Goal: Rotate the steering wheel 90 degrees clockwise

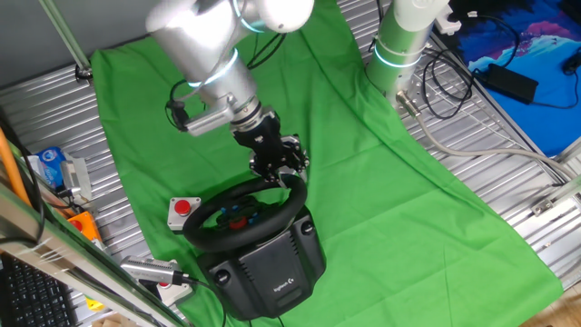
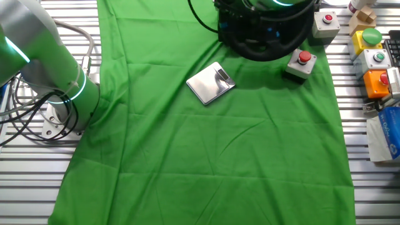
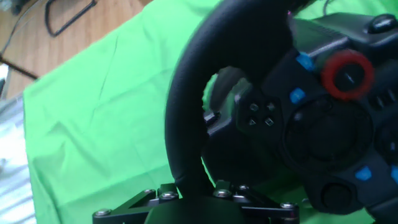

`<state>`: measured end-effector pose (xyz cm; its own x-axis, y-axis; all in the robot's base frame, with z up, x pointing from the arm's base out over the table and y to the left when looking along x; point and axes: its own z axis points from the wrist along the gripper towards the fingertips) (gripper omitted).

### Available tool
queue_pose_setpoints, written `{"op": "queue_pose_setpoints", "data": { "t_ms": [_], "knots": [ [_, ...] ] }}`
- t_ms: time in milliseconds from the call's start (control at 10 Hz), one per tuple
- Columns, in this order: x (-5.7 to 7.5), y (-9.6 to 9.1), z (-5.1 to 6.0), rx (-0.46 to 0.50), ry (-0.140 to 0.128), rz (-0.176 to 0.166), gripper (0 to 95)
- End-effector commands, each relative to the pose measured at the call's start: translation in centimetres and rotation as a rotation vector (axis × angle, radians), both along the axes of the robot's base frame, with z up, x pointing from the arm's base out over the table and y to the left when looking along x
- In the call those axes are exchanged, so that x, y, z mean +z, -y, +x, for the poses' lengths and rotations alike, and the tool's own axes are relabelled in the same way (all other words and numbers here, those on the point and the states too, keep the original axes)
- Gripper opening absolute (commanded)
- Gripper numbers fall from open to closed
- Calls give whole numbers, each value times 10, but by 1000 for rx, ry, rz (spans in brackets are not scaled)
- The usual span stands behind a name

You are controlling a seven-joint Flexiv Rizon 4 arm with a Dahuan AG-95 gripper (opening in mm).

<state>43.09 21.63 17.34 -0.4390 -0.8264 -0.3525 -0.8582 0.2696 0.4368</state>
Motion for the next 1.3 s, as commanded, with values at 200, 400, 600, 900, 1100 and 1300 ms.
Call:
{"op": "queue_pose_setpoints", "data": {
  "t_ms": [200,400,600,900,1100,1300],
  "knots": [
    [6,-9,-4,-130,-24,35,0],
    [9,-12,-5,-167,-21,36,0],
    [10,-13,-5,-181,-22,41,0],
    [14,-14,-1,-218,-44,59,0],
    [16,-15,-1,-231,-53,62,0],
    [16,-15,-1,-231,-53,62,0]
  ]
}}
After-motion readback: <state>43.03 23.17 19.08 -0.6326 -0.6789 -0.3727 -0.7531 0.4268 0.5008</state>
